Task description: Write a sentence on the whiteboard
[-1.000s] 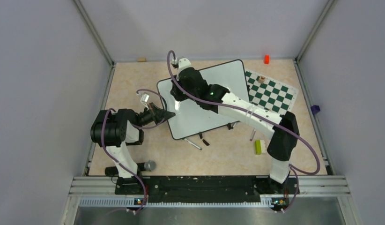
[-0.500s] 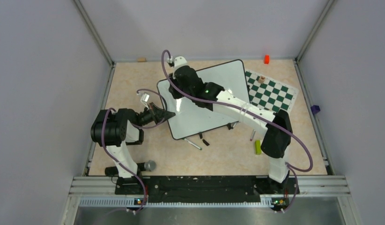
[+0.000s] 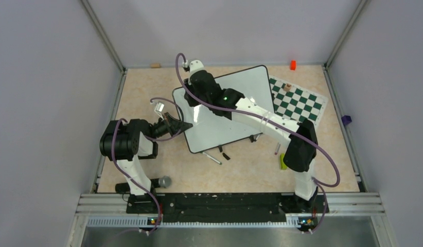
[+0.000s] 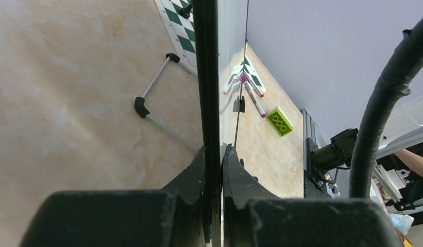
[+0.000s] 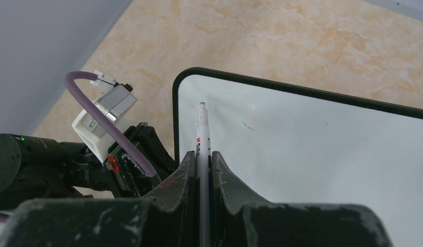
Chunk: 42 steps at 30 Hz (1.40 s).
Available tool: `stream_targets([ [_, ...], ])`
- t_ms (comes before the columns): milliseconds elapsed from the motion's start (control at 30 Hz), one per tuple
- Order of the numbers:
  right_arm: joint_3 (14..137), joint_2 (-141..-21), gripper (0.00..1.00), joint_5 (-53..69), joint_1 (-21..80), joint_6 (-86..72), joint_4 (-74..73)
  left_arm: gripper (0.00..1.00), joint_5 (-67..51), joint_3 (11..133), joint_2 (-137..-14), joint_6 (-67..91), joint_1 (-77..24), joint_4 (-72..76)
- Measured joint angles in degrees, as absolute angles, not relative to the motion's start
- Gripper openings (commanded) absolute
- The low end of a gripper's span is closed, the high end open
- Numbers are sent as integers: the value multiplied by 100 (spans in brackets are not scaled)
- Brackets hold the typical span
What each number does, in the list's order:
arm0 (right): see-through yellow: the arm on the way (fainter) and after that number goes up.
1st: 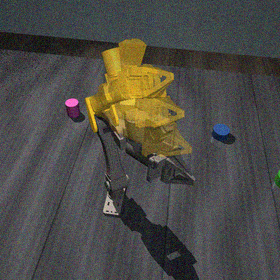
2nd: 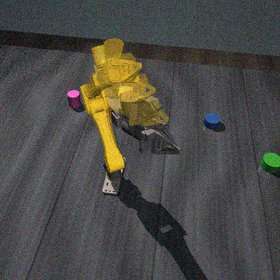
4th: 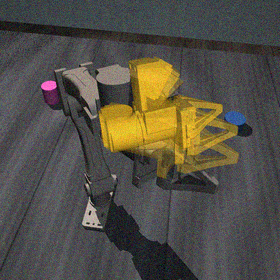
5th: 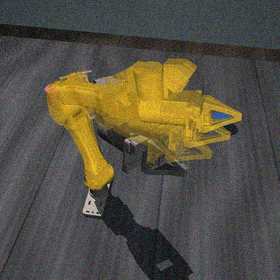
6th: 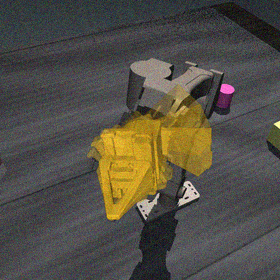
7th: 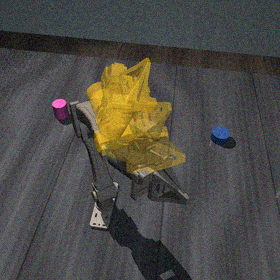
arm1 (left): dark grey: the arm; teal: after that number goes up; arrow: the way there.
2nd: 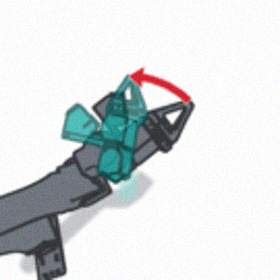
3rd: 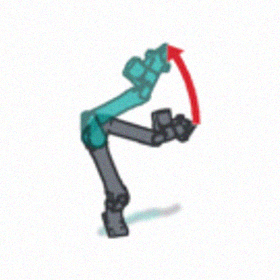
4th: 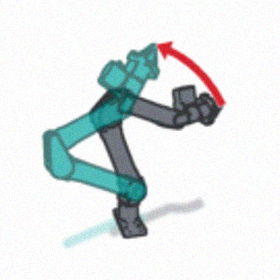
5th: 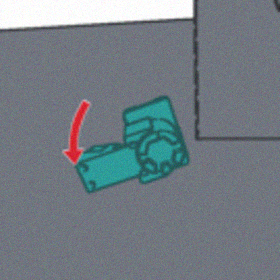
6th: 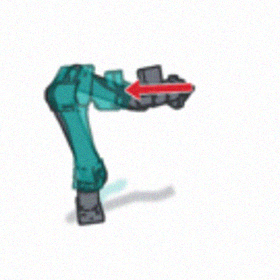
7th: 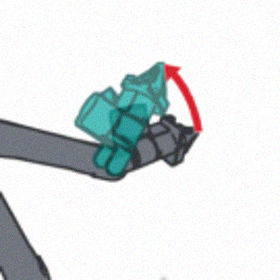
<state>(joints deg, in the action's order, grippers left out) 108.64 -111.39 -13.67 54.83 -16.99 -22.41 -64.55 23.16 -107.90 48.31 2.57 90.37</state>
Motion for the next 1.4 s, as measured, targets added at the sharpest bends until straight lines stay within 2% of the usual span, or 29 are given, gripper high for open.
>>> stream_targets([
  [1400,11325,-11441,0,-1553,5448,-1601,-2700,0,-6442,2314,-10790,4829,255,9035],
])
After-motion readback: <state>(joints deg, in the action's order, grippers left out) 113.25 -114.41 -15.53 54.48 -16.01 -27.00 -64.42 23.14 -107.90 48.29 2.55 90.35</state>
